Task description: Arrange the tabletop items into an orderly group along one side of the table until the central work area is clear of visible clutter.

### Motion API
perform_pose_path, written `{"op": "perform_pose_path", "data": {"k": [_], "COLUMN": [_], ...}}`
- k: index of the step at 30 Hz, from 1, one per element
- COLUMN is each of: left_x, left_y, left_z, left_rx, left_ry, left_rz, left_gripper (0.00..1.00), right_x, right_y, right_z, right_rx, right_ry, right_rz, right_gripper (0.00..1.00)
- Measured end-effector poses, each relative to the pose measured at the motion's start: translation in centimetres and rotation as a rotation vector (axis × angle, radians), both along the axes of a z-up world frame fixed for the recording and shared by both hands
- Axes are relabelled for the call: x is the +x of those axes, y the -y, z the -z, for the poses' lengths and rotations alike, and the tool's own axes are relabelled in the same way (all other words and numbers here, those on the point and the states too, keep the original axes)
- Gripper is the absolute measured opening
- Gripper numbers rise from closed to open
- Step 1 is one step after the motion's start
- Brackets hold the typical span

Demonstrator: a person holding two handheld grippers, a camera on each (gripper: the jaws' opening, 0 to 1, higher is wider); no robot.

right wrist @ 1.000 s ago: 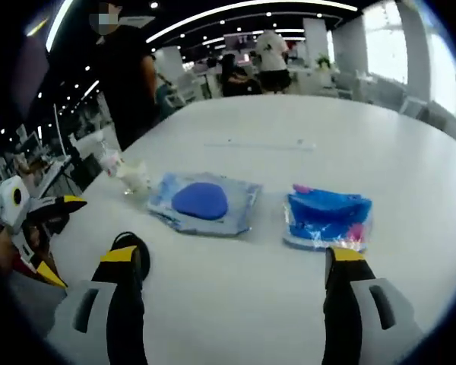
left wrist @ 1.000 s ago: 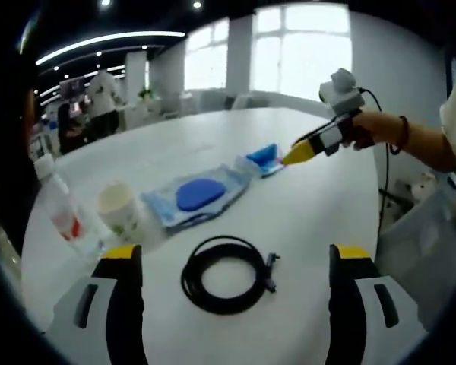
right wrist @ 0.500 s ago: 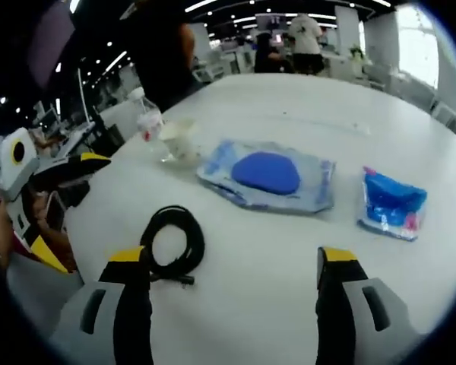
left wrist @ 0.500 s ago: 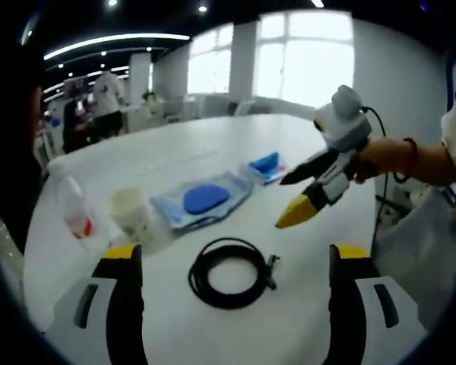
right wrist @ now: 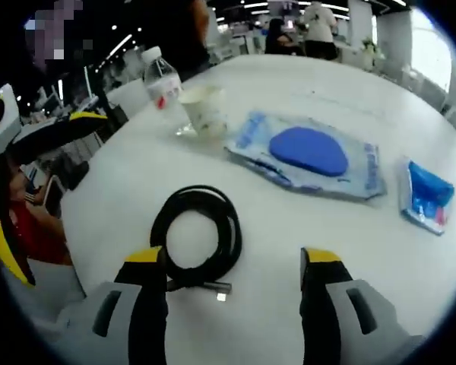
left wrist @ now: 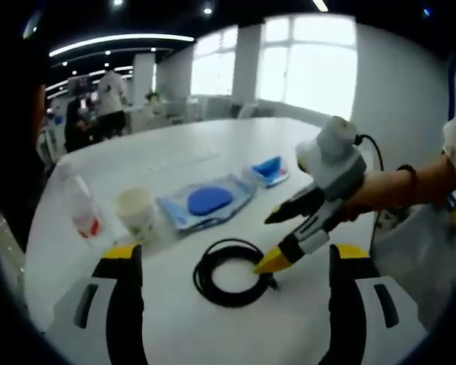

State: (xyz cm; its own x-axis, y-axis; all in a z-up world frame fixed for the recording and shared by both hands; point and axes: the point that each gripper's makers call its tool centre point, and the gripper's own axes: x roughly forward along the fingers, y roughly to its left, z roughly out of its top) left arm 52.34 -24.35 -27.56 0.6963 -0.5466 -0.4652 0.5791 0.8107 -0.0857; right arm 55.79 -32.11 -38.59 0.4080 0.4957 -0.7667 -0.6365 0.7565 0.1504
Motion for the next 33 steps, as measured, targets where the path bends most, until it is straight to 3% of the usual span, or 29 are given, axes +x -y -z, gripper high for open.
{"op": "perform_pose_path", "data": {"k": [9,14,22,27,33], "left_x": [-0.1,-0.1,0.0,-0.1,-0.2], "left_y": [-0.5,-0.7,-1.3,-1.3,-1.2], "left_z": [0.4,0.6,0.7,0.9,1.1], "left_rx": [0.017,0.065,0.079,0.086,0.098], "left_ry": [-0.014,-0.008,-0.013,-0.015,-0.021], "left_rz": [-0.008,-0.007,-0.018,-0.015,-0.008], "left_gripper": [0.99,0.99,0.99,0.99,0.99], "right_x": [0.0,0.3,1.0,0.8,0.9], "right_y": [-0.1,-0.5,-0.6,-1.1,-1.1], "right_z": [1.1,1.0,1.4,1.6,1.6], "right_rx": [-0.006,0.018,-0.022,-0.042,-0.082], "right_ry": [-0.041,-0.067,-0.046,-0.025,0.013], "right_rz": [0.062,0.103,0.124,0.094,0.064], "right_gripper": [0.48,0.39,0.26,0.16,0.12]}}
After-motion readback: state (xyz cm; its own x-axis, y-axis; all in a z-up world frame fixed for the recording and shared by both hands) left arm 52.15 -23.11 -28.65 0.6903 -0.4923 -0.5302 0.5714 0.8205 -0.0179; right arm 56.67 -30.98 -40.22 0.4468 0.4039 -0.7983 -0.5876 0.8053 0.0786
